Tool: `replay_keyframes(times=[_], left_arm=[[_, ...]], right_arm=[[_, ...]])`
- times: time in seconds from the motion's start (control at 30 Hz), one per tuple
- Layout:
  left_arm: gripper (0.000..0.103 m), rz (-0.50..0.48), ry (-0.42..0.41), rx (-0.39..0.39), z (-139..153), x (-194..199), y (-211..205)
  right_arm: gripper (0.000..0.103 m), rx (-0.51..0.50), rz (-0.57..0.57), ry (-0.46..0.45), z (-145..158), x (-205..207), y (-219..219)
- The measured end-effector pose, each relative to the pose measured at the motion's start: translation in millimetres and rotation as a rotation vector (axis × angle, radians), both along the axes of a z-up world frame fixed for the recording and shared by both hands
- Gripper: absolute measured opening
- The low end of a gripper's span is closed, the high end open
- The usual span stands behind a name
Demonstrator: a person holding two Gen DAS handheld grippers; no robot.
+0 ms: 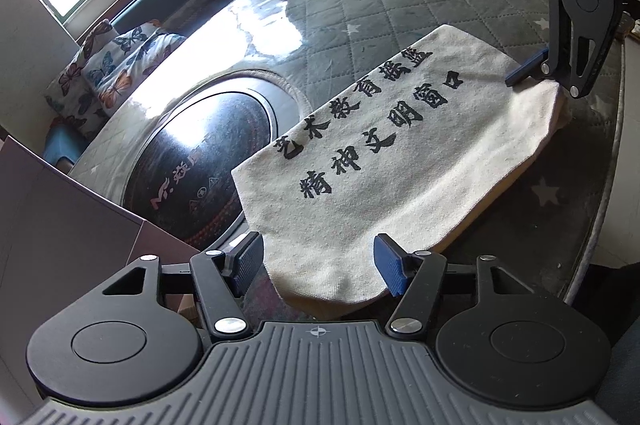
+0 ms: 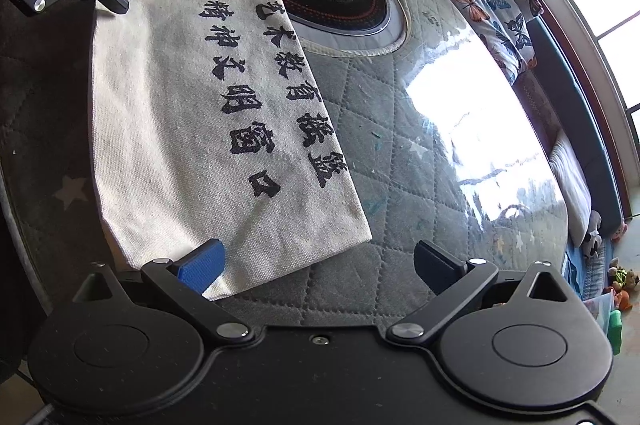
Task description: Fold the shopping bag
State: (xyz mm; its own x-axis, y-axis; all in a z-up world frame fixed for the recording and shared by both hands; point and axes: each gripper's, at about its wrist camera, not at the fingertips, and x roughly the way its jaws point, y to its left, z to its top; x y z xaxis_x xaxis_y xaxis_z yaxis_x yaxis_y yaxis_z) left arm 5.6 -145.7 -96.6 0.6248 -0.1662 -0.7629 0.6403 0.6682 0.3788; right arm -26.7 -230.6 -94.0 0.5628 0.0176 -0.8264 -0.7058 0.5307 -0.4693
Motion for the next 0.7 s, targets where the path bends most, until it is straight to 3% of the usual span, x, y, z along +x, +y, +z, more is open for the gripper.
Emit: replay_keyframes(times=[0.43,0.57,0.7], left_arm=[[0.063,-0.074,-0.025,-0.059,9.8,-17.4,16.1],[0.063,-0.093,-0.026,-0.050,6.7,-21.6,17.2],[0.063,-0.089,-0.023,-0.061,6.9,-21.6,18.7]], right_arm=[[0.101,0.030,0.011,-0.073,19.3,-14.8,3.0],[0.100,0.105,0.047,-0.072,33.5,-28.6,9.6],[0.092,0.153,0.119,-0.034,38.5,-45.4,25.0]])
